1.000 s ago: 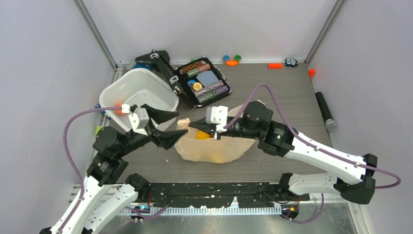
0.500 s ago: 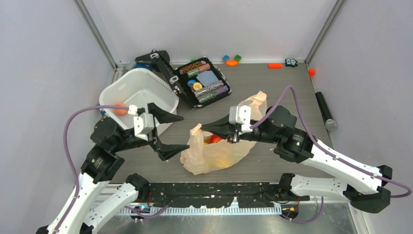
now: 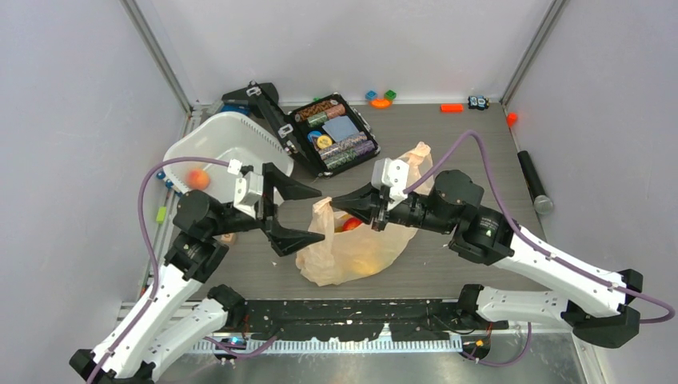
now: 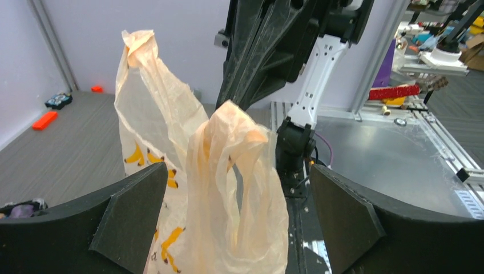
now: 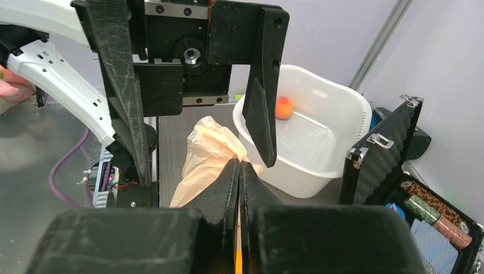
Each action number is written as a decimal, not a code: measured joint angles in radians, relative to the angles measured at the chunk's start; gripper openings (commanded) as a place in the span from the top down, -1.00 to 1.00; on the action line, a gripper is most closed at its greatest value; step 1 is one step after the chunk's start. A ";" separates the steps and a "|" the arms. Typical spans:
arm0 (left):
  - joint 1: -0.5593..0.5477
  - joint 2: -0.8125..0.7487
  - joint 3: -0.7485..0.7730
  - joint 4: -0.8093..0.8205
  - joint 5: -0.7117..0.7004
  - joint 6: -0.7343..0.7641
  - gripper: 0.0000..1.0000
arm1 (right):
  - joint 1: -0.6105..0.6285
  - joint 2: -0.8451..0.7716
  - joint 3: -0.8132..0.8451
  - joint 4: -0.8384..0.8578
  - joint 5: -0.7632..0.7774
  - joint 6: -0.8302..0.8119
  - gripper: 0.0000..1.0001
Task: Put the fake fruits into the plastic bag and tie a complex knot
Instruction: Adjust the plastic bag at the center of the board.
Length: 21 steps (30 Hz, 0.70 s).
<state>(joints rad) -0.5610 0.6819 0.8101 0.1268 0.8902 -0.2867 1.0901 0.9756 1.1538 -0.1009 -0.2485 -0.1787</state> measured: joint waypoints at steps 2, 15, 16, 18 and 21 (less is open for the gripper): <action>-0.002 0.011 -0.019 0.067 0.000 -0.043 -0.98 | 0.000 0.008 0.000 -0.002 0.015 0.005 0.90; -0.060 0.125 -0.045 0.201 0.000 -0.166 -0.29 | 0.000 0.035 0.016 -0.012 0.130 0.034 0.90; -0.066 0.133 -0.045 0.202 0.000 -0.174 -0.20 | 0.000 0.035 0.017 -0.013 0.142 0.035 0.90; -0.082 0.150 -0.045 0.205 0.000 -0.184 -0.05 | 0.000 0.035 0.023 -0.013 0.169 0.036 0.90; -0.120 0.182 -0.045 0.209 0.002 -0.187 0.07 | 0.001 0.035 0.038 -0.028 0.213 0.036 0.90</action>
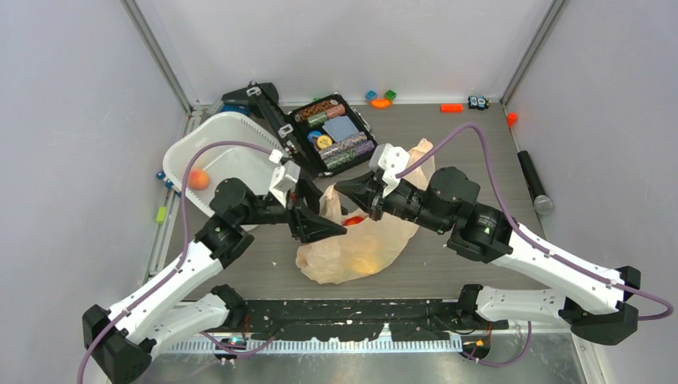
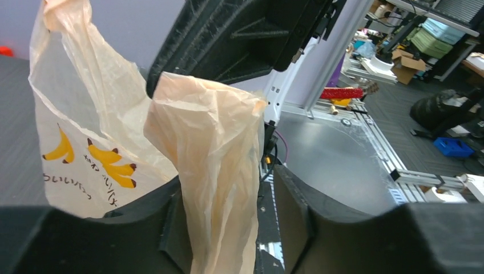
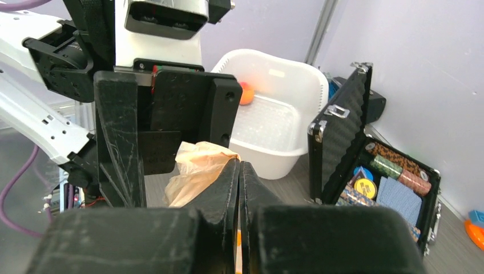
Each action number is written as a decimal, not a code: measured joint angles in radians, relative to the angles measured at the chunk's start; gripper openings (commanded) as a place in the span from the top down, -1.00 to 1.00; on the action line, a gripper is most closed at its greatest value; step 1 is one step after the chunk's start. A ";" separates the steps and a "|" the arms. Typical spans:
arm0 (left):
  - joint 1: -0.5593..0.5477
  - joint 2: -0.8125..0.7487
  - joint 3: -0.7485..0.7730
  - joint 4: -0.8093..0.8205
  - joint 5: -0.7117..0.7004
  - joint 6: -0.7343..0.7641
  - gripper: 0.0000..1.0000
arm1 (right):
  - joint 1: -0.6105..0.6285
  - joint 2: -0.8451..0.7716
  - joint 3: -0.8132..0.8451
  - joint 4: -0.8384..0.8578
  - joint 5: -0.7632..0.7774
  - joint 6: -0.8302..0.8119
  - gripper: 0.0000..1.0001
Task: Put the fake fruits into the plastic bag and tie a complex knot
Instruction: Adjust the plastic bag at the center of the board.
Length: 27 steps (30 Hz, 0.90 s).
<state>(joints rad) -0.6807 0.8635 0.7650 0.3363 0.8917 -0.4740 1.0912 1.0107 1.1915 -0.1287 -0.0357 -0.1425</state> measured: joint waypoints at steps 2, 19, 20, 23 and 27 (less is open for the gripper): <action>-0.017 0.020 0.000 0.003 0.001 0.000 0.12 | 0.001 0.000 0.005 -0.015 0.027 0.000 0.90; -0.040 0.118 0.001 -0.005 -0.001 -0.028 0.58 | 0.005 -0.001 0.008 -0.056 0.211 0.011 0.90; -0.040 0.122 0.001 -0.005 0.000 -0.029 0.69 | 0.004 -0.001 0.009 -0.060 0.218 0.011 0.90; -0.040 0.130 0.002 -0.013 -0.002 -0.040 1.00 | -0.009 -0.001 0.010 -0.063 0.224 0.019 0.90; -0.038 0.129 0.034 -0.096 -0.040 -0.005 1.00 | -0.031 -0.003 0.010 -0.071 0.221 0.035 0.47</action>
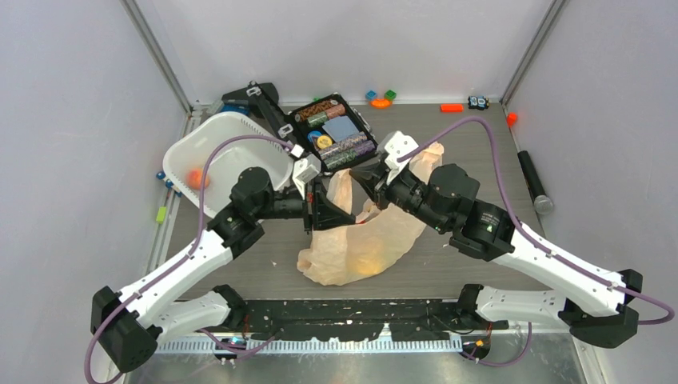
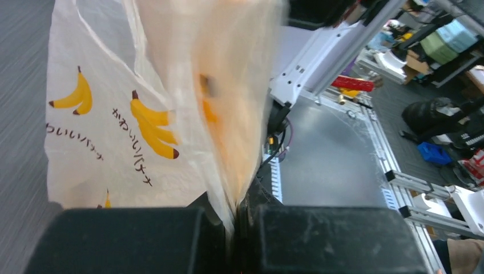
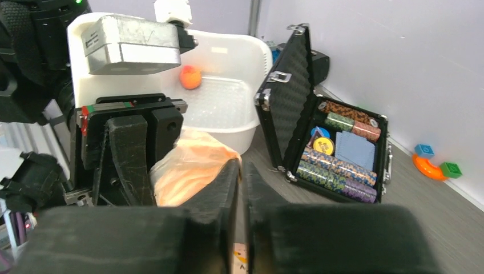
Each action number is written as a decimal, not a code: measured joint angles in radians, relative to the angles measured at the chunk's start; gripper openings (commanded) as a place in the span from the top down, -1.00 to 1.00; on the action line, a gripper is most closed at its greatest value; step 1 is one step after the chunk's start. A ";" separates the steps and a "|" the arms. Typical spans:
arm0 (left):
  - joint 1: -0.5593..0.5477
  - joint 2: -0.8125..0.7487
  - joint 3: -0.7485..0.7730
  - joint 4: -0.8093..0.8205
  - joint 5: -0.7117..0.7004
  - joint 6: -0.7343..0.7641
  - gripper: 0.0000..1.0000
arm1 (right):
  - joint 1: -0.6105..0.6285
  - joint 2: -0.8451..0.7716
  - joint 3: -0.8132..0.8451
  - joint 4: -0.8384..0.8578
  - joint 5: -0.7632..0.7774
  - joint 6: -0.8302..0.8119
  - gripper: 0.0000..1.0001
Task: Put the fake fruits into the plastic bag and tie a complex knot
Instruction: Adjust the plastic bag at the center of the board.
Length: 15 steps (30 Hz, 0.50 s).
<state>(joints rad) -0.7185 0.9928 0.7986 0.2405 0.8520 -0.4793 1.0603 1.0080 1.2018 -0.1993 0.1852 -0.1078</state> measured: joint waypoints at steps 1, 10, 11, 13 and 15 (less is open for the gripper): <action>0.003 0.000 0.014 -0.039 -0.016 0.019 1.00 | -0.003 -0.003 0.000 -0.001 0.001 0.005 0.10; 0.086 0.000 0.127 -0.411 -0.174 0.200 1.00 | -0.121 -0.090 0.031 -0.071 0.094 0.028 -0.94; 0.095 0.000 0.134 -0.436 -0.186 0.209 1.00 | -0.134 -0.114 0.030 -0.087 0.109 0.029 -1.00; 0.109 -0.002 0.136 -0.472 -0.207 0.228 1.00 | -0.159 -0.174 0.010 -0.098 0.138 0.030 -0.92; 0.118 -0.002 0.137 -0.488 -0.213 0.232 1.00 | -0.193 -0.247 -0.032 -0.108 0.164 0.030 -0.91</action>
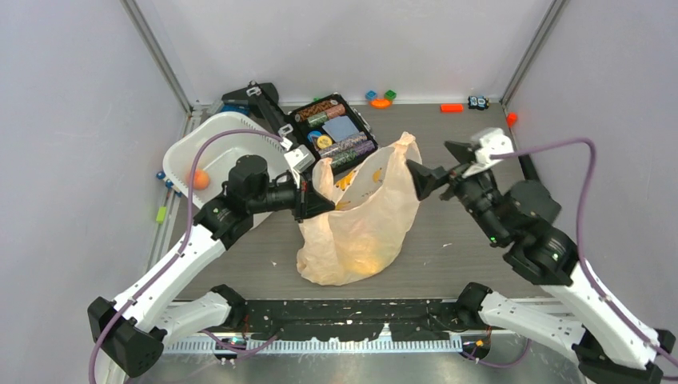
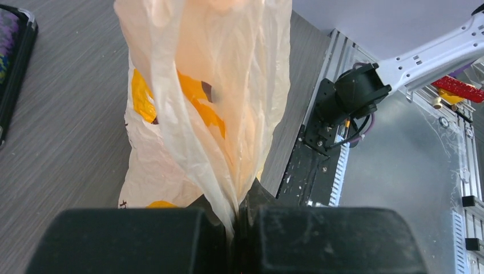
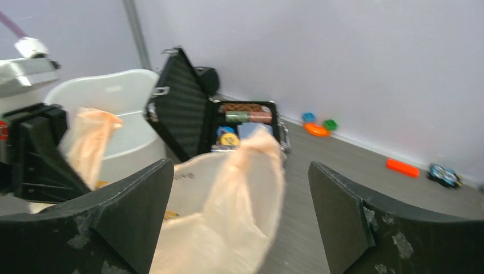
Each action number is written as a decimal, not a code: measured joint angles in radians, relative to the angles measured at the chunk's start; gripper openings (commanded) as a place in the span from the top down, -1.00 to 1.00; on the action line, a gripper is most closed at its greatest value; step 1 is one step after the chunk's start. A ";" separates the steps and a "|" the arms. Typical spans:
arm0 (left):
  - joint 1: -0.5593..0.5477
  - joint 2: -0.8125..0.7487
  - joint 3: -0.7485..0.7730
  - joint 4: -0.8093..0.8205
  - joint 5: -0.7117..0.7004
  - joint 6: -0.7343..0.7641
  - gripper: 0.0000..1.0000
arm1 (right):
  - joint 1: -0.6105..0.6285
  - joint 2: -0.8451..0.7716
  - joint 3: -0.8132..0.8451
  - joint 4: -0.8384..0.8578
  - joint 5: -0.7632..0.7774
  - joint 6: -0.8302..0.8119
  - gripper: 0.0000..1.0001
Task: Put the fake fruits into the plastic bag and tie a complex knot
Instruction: Adjust the plastic bag at the center of the board, then pick up the plastic bag at the center of the board.
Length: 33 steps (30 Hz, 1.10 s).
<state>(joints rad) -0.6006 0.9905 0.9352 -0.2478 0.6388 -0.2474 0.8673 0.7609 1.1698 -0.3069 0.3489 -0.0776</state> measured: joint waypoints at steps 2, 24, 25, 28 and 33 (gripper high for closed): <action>0.002 0.000 0.000 -0.015 -0.003 0.003 1.00 | -0.042 -0.067 -0.048 -0.013 0.014 0.000 -0.91; 0.002 0.000 0.000 -0.034 0.023 -0.008 1.00 | -0.154 0.045 -0.191 0.004 -0.269 -0.002 -0.32; 0.002 0.000 0.000 -0.034 0.026 -0.009 1.00 | -0.154 0.067 -0.190 0.005 -0.266 -0.008 -0.30; 0.002 0.000 0.000 -0.034 0.029 -0.010 1.00 | -0.154 0.112 -0.190 0.008 -0.244 -0.027 -0.02; 0.003 -0.003 0.000 -0.036 0.029 -0.005 1.00 | -0.154 0.129 -0.185 0.012 -0.229 -0.034 0.86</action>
<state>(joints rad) -0.5980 0.9878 0.9352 -0.2840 0.6682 -0.2523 0.7128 0.8902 0.9848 -0.2951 0.1196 -0.1116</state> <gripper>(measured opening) 0.013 0.259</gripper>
